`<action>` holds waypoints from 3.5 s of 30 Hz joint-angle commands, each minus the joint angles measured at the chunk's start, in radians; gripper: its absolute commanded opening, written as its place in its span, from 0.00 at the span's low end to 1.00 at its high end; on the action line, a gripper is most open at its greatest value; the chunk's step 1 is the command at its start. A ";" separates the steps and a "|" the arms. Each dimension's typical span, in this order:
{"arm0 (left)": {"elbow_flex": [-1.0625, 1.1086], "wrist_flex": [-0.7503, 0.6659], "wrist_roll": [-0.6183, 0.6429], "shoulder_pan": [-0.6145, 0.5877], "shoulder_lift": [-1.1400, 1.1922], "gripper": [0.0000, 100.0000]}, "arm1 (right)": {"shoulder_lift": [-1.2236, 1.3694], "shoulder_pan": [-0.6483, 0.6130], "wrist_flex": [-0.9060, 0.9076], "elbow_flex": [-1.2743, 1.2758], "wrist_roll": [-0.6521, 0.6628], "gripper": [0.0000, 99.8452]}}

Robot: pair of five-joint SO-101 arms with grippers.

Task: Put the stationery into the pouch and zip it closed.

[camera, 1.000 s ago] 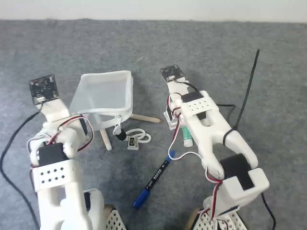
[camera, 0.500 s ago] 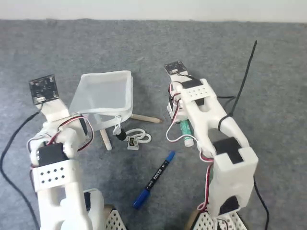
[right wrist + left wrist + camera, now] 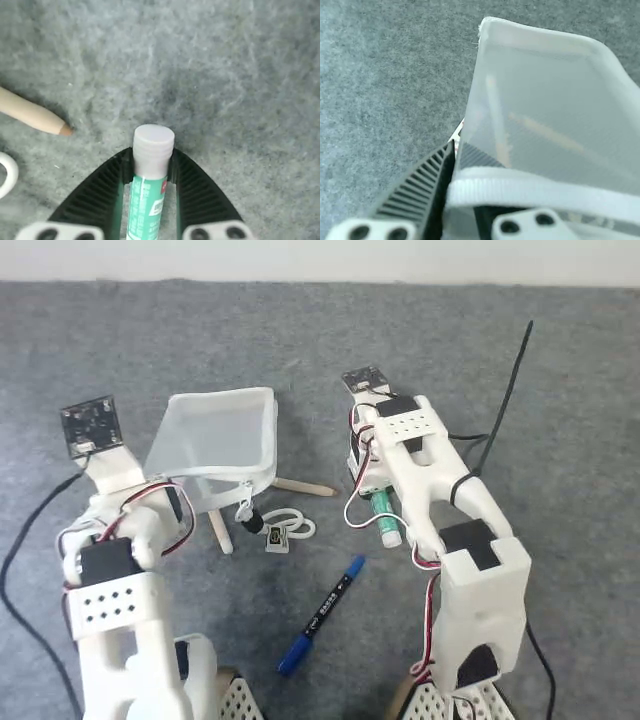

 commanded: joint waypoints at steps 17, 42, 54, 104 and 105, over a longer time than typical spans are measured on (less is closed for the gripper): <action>-0.111 -0.005 0.012 -0.006 0.014 0.01 | -0.231 -0.030 0.119 -0.040 -0.008 0.01; -0.633 0.334 -0.038 -0.002 0.017 0.01 | -0.371 -0.028 0.058 0.087 -0.006 0.01; -0.704 0.350 -0.038 0.101 0.051 0.01 | -0.371 -0.021 0.058 0.089 -0.006 0.01; -0.984 0.545 0.351 0.106 0.539 0.01 | -1.142 -0.209 -0.051 0.537 -0.011 0.01; -0.984 0.546 0.361 0.104 0.539 0.01 | -1.165 -0.206 -0.087 0.568 -0.011 0.01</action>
